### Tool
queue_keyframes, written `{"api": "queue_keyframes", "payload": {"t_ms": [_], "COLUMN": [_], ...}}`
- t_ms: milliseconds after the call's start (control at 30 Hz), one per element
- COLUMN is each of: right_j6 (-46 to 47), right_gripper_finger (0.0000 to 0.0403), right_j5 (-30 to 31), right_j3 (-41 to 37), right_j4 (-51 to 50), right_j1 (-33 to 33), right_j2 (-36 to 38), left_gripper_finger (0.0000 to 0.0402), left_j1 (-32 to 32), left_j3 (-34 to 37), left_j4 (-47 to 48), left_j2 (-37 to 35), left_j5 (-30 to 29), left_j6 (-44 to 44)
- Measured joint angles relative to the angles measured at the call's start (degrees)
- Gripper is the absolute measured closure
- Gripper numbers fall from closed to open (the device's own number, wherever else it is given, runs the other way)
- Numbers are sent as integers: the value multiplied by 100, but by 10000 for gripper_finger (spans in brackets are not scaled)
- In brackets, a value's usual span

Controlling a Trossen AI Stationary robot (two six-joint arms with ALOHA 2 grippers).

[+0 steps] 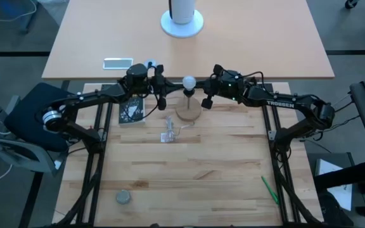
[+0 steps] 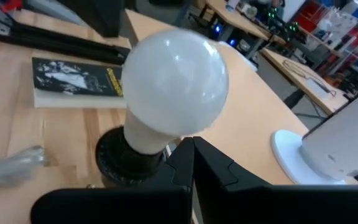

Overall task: Screw lightbulb
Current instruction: Insert the lightbulb into the black lamp

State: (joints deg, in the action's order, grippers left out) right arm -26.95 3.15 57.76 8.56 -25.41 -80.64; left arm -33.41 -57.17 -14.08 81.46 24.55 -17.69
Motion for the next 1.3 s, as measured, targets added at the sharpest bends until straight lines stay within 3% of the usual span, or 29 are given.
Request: {"api": "queue_keyframes", "payload": {"t_ms": [133,367,600,800,933,1300], "right_j6": [1,26,96,102,98,100], "right_gripper_finger": [403,403,403,403,403,403], "right_j5": [-202,-216,-217,-217,-217,-365], "right_j3": [4,2,2,2,2,2], "right_j4": [65,65,42,24,21,-54], "right_j1": [0,2,2,2,2,0], "right_j2": [0,0,0,0,0,0], "left_gripper_finger": [401,401,401,401,401,401], "left_j1": [-4,-8,-2,-6,-2,42], "left_j3": [0,0,0,0,0,-2], "left_j4": [-155,-185,-178,-8,263,-434], "left_j2": [78,95,95,94,71,312], "left_j5": [-24,-597,-664,-618,-185,-155], "left_j6": [0,-2,-22,-67,-280,-268]}}
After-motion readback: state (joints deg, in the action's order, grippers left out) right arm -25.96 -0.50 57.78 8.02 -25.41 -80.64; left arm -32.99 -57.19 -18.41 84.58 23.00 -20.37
